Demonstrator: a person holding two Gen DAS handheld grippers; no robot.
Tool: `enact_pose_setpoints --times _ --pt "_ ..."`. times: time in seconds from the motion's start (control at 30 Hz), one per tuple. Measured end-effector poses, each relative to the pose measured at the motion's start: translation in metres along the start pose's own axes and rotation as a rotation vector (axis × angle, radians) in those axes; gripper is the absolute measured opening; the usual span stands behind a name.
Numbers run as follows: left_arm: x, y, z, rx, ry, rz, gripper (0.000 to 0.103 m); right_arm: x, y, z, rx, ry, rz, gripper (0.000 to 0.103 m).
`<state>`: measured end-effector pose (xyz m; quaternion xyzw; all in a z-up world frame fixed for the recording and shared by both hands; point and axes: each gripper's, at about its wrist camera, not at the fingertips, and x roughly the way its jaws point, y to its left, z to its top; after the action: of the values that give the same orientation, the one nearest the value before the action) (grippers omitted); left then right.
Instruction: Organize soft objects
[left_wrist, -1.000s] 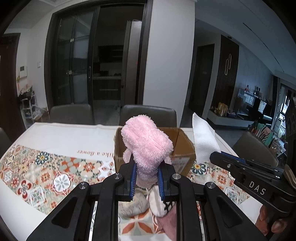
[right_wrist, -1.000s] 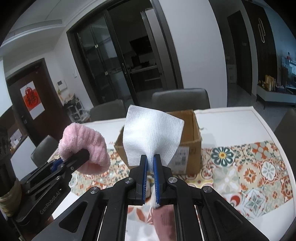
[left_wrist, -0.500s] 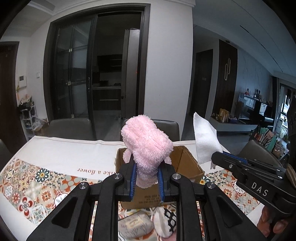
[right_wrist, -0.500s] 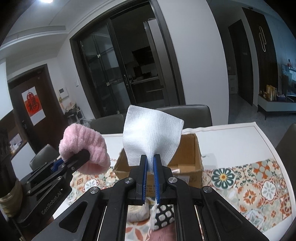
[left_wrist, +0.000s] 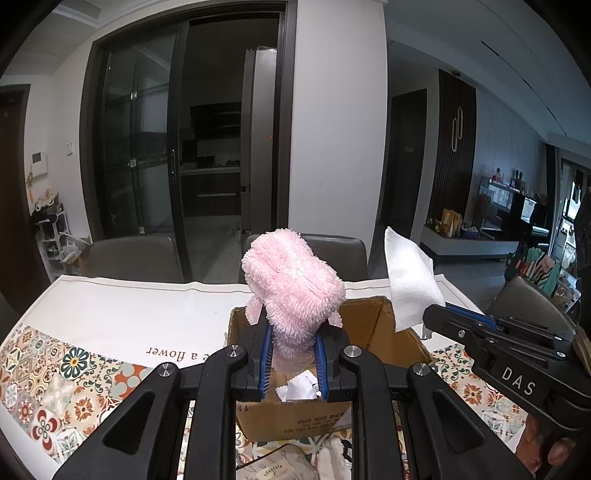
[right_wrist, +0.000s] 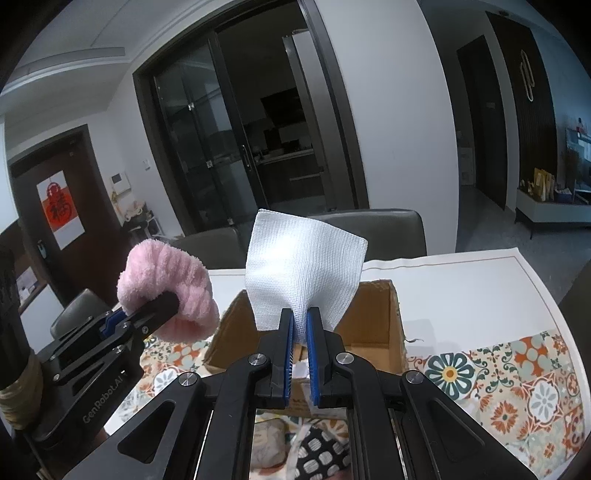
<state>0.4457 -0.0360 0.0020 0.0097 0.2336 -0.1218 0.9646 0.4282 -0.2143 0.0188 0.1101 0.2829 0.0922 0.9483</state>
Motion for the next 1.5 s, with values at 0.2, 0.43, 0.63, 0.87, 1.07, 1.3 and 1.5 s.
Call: enact_pose_setpoints --times 0.2,0.43,0.63,0.87,1.07,1.3,1.5 --pt "0.030 0.002 -0.001 -0.001 0.042 0.001 0.020 0.027 -0.005 0.001 -0.006 0.041 -0.007 0.009" --pt "0.064 0.004 -0.009 -0.001 0.107 -0.012 0.020 0.062 -0.016 -0.005 -0.008 0.110 -0.017 0.009" --pt "0.087 0.002 -0.018 0.004 0.160 -0.014 0.021 0.087 -0.022 -0.012 -0.025 0.161 -0.031 0.009" --pt "0.107 -0.002 -0.027 0.021 0.228 -0.012 0.023 0.111 -0.033 -0.021 -0.011 0.232 -0.039 0.009" --pt "0.114 -0.002 -0.034 0.031 0.258 -0.010 0.040 0.123 -0.041 -0.029 0.015 0.285 -0.036 0.009" --pt "0.112 -0.002 -0.036 0.036 0.249 0.005 0.057 0.128 -0.041 -0.029 0.009 0.294 -0.052 0.027" --pt "0.100 0.004 -0.036 0.025 0.235 0.018 0.063 0.119 -0.036 -0.027 -0.008 0.274 -0.082 0.034"
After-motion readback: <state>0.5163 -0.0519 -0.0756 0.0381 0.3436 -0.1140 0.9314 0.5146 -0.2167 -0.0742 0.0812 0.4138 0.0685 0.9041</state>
